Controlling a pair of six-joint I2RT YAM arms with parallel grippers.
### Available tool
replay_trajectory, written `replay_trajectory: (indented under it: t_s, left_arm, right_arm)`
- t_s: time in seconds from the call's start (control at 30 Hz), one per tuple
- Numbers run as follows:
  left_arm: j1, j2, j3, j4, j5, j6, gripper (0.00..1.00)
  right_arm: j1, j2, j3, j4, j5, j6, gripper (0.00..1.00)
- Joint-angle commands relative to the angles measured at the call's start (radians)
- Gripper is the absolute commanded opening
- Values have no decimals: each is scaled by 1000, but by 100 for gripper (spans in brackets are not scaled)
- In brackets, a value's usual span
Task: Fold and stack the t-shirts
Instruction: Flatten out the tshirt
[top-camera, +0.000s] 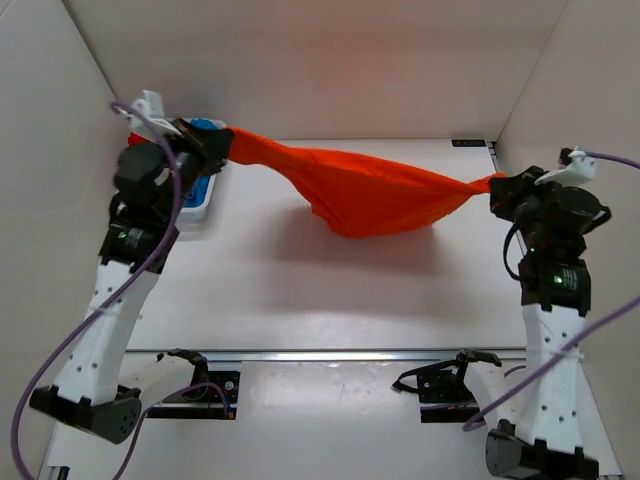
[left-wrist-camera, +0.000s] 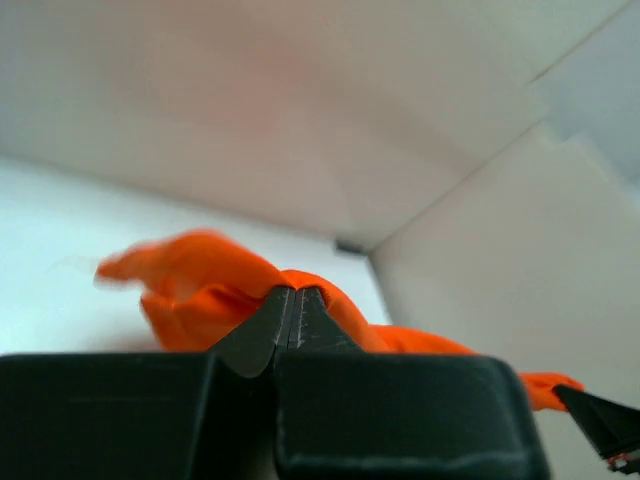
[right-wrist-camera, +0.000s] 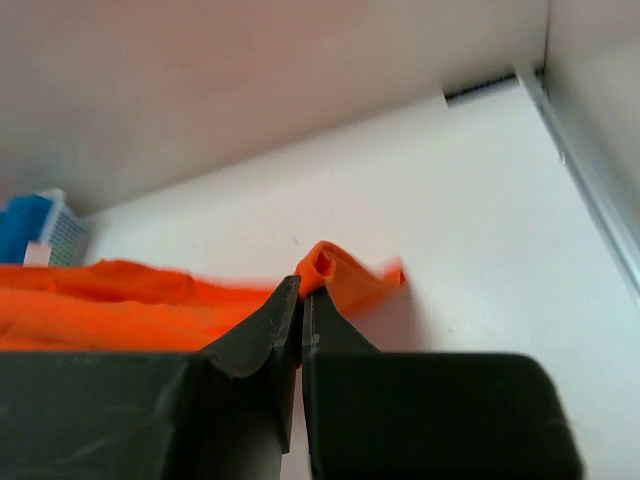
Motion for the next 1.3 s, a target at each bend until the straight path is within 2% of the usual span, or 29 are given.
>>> replay_trajectory:
  t_s: [0.0,0.13,0.23,0.47,0.57,0.7,0.77,0.83,0.87,0.97,1.0,1.07,1.13,1.27]
  left_arm:
    - [21,-34,168,-98,-12,59,0]
    - [36,48,354,-164,10,91,0]
    - [70,126,411,-188,34,94,0]
    - [73,386,405,-181,120,123,0]
    - [78,499,462,-202,134,146,0]
    - [94,704,787,-325,128,183,0]
    - [111,823,1100,-403,144,182,0]
    - [140,849,1239,-439,187,140,0]
    - [159,801,1206,-426,197,129,0]
    - [147,567,896,-241,157,134,0]
    - [128,490,805,-225,128,137,0]
    - [117,418,723,-225,128,145,0]
    - [93,372,648,-247,135,161,0]
    - [51,211,267,-170,148,146,0]
  right_arm:
    - [22,-27,140,8,-31,8,0]
    - [71,25,265,0,-28,-4,0]
    - [64,106,308,8,-45,-21,0]
    - [65,391,400,-9,-91,-59,0]
    - [67,508,441,-12,-106,-76,0]
    - [70,612,589,-27,-102,-102,0]
    - [56,638,677,-44,-105,-101,0]
    - [39,649,763,-67,-105,-96,0]
    - [39,651,804,-75,-109,-98,0]
    - [1,648,837,-105,-137,-87,0]
    - [-5,649,837,-128,-151,-93,0]
    - [-19,637,797,-144,-171,-84,1]
    - [-28,607,680,-135,-186,-88,0]
    - [-48,536,428,-72,-212,-79,0]
